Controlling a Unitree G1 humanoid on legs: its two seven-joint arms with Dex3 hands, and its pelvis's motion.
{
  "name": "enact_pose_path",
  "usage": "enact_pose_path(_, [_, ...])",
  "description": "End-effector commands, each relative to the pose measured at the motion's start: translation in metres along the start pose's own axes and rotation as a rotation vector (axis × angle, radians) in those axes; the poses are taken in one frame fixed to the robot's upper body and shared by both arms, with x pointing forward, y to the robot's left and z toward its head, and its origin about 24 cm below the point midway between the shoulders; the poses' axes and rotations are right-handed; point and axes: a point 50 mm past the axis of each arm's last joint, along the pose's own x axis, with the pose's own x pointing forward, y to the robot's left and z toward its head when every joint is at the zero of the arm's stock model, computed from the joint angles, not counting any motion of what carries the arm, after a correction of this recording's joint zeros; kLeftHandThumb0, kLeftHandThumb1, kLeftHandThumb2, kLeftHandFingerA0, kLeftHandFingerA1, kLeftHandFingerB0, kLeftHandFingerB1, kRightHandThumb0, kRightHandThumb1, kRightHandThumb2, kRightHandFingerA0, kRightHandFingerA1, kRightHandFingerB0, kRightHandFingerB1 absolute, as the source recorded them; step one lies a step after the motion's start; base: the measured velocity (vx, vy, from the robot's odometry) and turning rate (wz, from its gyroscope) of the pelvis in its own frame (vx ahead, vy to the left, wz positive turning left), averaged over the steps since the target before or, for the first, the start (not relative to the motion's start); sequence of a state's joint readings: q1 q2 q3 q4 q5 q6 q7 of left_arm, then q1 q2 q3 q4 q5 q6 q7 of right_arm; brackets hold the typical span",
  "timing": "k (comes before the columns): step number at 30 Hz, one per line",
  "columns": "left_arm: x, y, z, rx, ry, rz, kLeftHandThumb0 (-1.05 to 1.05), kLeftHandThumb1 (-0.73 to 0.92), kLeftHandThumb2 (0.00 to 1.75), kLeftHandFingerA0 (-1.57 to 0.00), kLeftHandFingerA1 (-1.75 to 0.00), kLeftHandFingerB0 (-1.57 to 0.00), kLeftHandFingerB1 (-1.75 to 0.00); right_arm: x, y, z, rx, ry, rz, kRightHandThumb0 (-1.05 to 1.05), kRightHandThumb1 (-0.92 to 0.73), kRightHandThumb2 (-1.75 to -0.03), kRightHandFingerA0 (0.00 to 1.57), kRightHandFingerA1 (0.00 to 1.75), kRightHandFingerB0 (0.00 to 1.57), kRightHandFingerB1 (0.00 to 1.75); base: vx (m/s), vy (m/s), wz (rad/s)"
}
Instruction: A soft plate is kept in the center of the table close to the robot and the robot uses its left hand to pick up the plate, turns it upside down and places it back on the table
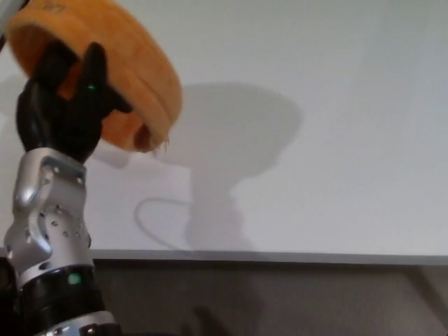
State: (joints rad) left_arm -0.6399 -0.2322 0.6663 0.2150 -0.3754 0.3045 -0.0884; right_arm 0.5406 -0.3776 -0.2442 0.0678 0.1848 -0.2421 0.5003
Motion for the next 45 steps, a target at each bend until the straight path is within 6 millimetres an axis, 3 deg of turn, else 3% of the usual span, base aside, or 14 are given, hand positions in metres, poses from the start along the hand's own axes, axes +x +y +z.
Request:
enact_pose_path(1, [-0.05,0.048,-0.078,-0.777,0.223,0.71,-0.24,0.72,0.61,-0.97,-1.75,-0.39,-1.32,-0.001,-0.004,0.0,-0.021,0.02,-0.006,-0.72,-0.92,-0.69,0.73,0.47,0.33,0.34,0.0,0.0,0.0])
enact_pose_path(10, [-0.081,0.094,-0.098,-0.744,0.298,0.877,-0.27,0.74,0.61,-1.03,-1.75,-0.47,-1.21,0.002,-0.005,0.003,-0.019,0.009,-0.012,-0.72,-0.92,-0.69,0.74,0.48,0.35,0.34,0.0,0.0,0.0])
enact_pose_path(11, [-0.086,0.099,-0.103,-0.743,0.318,0.9,-0.41,0.59,0.93,-1.3,-1.47,-0.67,-0.98,0.002,-0.005,0.003,-0.002,0.011,-0.007,-0.72,-0.92,-0.7,0.74,0.48,0.32,0.34,0.0,0.0,0.0])
enact_pose_path(13, [-0.091,0.104,-0.106,-0.744,0.344,0.92,-0.31,0.7,0.69,-1.05,-1.75,-0.48,-0.86,0.002,-0.005,0.003,0.006,0.008,-0.006,-0.73,-0.92,-0.69,0.74,0.48,0.33,0.34,0.0,0.0,0.0])
enact_pose_path(14, [-0.095,0.107,-0.109,-0.753,0.368,0.927,-0.3,0.75,0.61,-1.04,-1.75,-0.43,-0.65,0.003,-0.005,0.003,0.003,0.005,-0.01,-0.73,-0.74,-1.1,0.67,0.63,0.27,0.49,0.0,0.0,0.0])
enact_pose_path(34, [-0.1,0.111,-0.111,-0.79,0.412,0.947,-0.3,0.75,0.61,-1.04,-1.75,-0.43,-0.65,0.003,-0.005,0.003,-0.001,0.005,-0.015,-0.73,-0.74,-1.1,0.67,0.63,0.27,0.49,0.0,0.0,0.0])
enact_pose_path(35, [-0.104,0.113,-0.114,-0.765,0.425,0.989,-0.28,0.69,0.67,-1.02,-1.75,-0.46,-0.65,0.003,-0.005,0.003,-0.008,0.005,-0.015,-0.74,-0.92,-0.69,0.74,0.48,0.34,0.33,0.0,0.0,0.0])
enact_pose_path(36, [-0.123,0.098,-0.143,-0.542,0.702,0.962,-0.34,0.56,0.87,-1.27,-1.46,-0.48,-0.64,0.005,-0.007,0.005,0.007,0.006,-0.019,-0.74,-0.91,-0.69,0.74,0.47,0.32,0.33,0.0,0.0,0.0])
enact_pose_path(37, [-0.131,0.088,-0.156,-0.438,0.84,0.932,-0.4,0.57,0.91,-1.25,-1.45,-0.74,-1.07,0.005,-0.007,0.006,0.008,0.002,-0.018,-0.73,-0.76,-1.1,0.66,0.63,0.26,0.49,0.0,0.0,0.0])
enact_pose_path(40, [-0.13,0.08,-0.159,-0.401,0.886,0.891,-0.43,0.56,0.89,-1.24,-1.48,-0.69,-1.02,0.004,-0.006,0.006,-0.002,-0.005,-0.015,-0.74,-0.76,-1.1,0.67,0.63,0.26,0.49,0.0,0.0,0.0])
enact_pose_path(41, [-0.13,0.076,-0.161,-0.4,0.898,0.869,-0.42,0.57,0.92,-1.23,-1.46,-0.69,-1.07,0.004,-0.006,0.005,-0.003,-0.004,-0.016,-0.73,-0.92,-0.69,0.73,0.48,0.32,0.34,0.0,0.0,0.0])
enact_pose_path(43, [-0.131,0.073,-0.162,-0.397,0.921,0.839,-0.47,0.56,0.88,-1.27,-1.5,-0.82,-1.22,0.004,-0.006,0.005,-0.001,-0.001,-0.016,-0.72,-0.75,-1.1,0.66,0.62,0.26,0.49,0.0,0.0,0.0])
enact_pose_path(44, [-0.131,0.069,-0.164,-0.4,0.942,0.81,-0.45,0.57,0.89,-1.26,-1.49,-0.69,-1.14,0.004,-0.006,0.005,0.001,0.002,-0.017,-0.73,-0.92,-0.69,0.74,0.47,0.33,0.34,0.0,0.0,0.0])
enact_pose_path(45, [-0.131,0.066,-0.165,-0.402,0.954,0.788,-0.45,0.57,0.89,-1.26,-1.49,-0.69,-1.14,0.004,-0.006,0.005,0.002,0.003,-0.017,-0.73,-0.92,-0.69,0.74,0.47,0.33,0.34,0.0,0.0,0.0])
